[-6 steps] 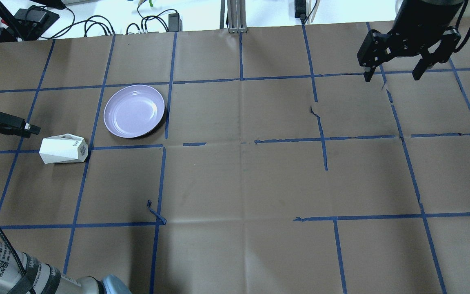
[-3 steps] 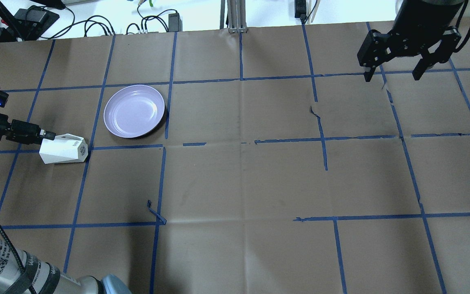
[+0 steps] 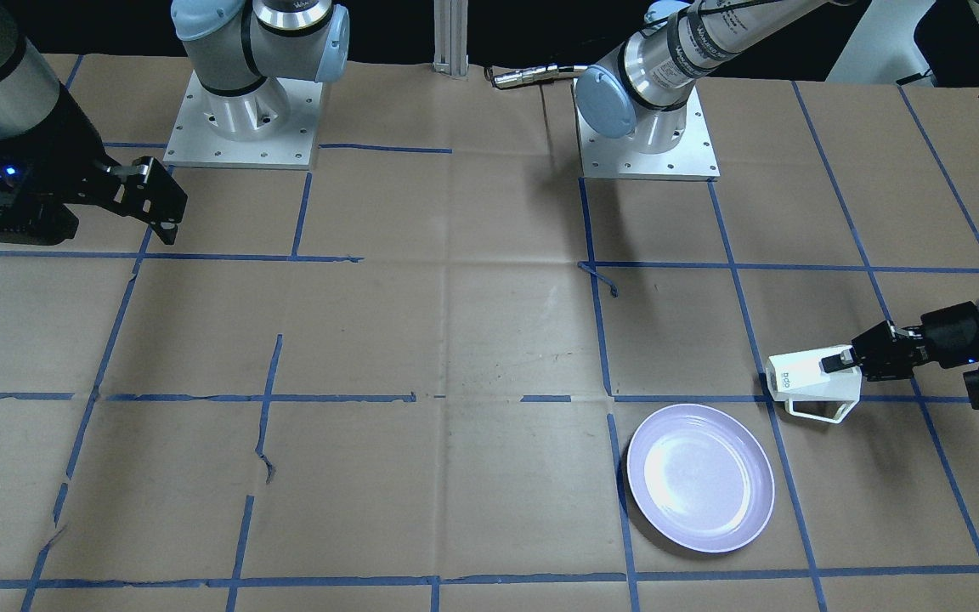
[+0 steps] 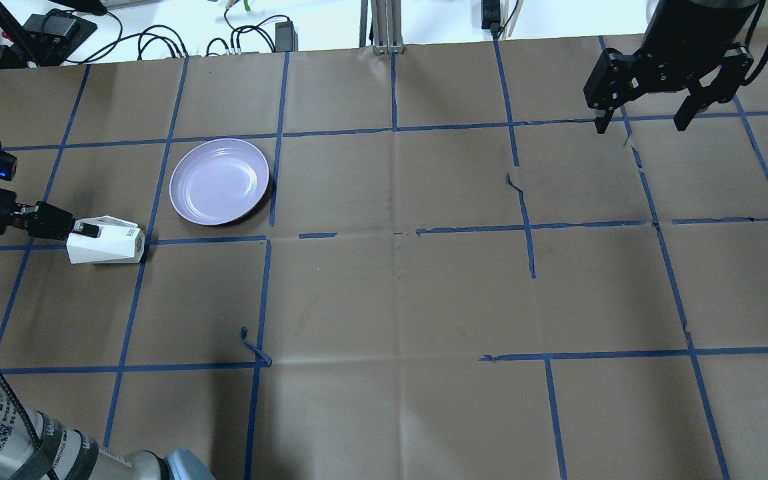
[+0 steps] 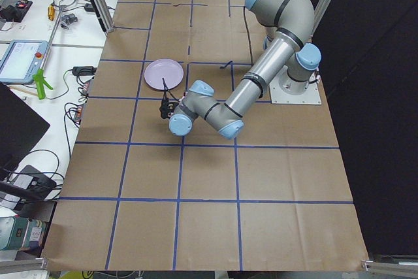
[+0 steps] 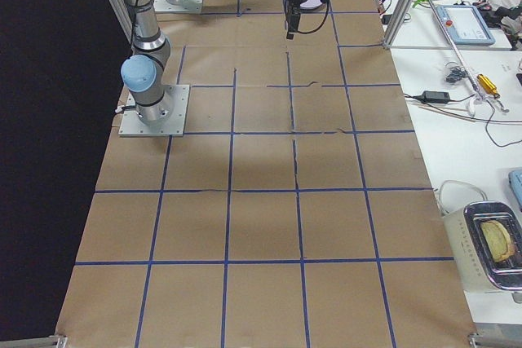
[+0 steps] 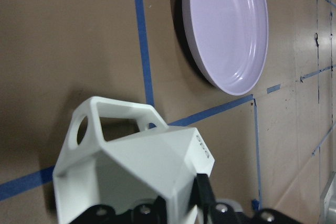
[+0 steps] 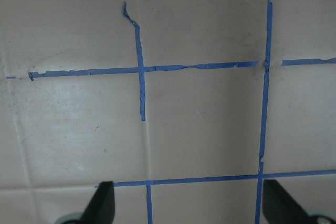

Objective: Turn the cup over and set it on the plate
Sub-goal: 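Lift the mug with the left gripper and carry it over the plate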

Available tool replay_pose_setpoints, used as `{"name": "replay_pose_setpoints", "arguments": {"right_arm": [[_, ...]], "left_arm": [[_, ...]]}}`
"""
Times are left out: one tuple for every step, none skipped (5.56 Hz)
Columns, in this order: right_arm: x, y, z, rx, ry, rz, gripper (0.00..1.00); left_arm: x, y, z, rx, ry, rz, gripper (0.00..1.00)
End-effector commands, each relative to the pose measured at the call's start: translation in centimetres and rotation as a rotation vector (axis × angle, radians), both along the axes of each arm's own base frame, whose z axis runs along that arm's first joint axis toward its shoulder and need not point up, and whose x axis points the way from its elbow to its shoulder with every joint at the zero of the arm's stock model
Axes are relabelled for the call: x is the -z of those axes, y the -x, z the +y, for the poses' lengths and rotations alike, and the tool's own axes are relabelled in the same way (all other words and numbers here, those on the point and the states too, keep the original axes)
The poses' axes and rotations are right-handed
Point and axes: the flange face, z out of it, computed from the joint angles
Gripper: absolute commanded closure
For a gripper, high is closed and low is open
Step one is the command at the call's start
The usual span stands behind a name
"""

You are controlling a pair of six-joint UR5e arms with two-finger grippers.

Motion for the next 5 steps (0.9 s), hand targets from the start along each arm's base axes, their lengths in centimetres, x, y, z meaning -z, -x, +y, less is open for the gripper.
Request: {"name": "replay_pose_setpoints", "arguments": {"right_arm": [[0.0,0.0,0.0,0.0,0.0,0.0,0.0],[0.0,0.0,0.0,0.0,0.0,0.0,0.0],[0.0,0.0,0.0,0.0,0.0,0.0,0.0],[0.0,0.0,0.0,0.0,0.0,0.0,0.0],[0.0,0.0,0.0,0.0,0.0,0.0,0.0]], "left_arm": [[-5.9,1.7,-0.1,-0.092,-0.027,-0.032,1.0],[-8.9,3.7,-0.6,-0.157,-0.078,-0.064,1.0],[-12.3,7.7,-2.6,-0.13,-0.058,-0.14,1.0],[-14.0,11.6,-4.5,-0.098,-0.064,-0.306,1.0],[-15.0,17.2,-6.5,-0.029,-0.003,-0.395,1.0]]}}
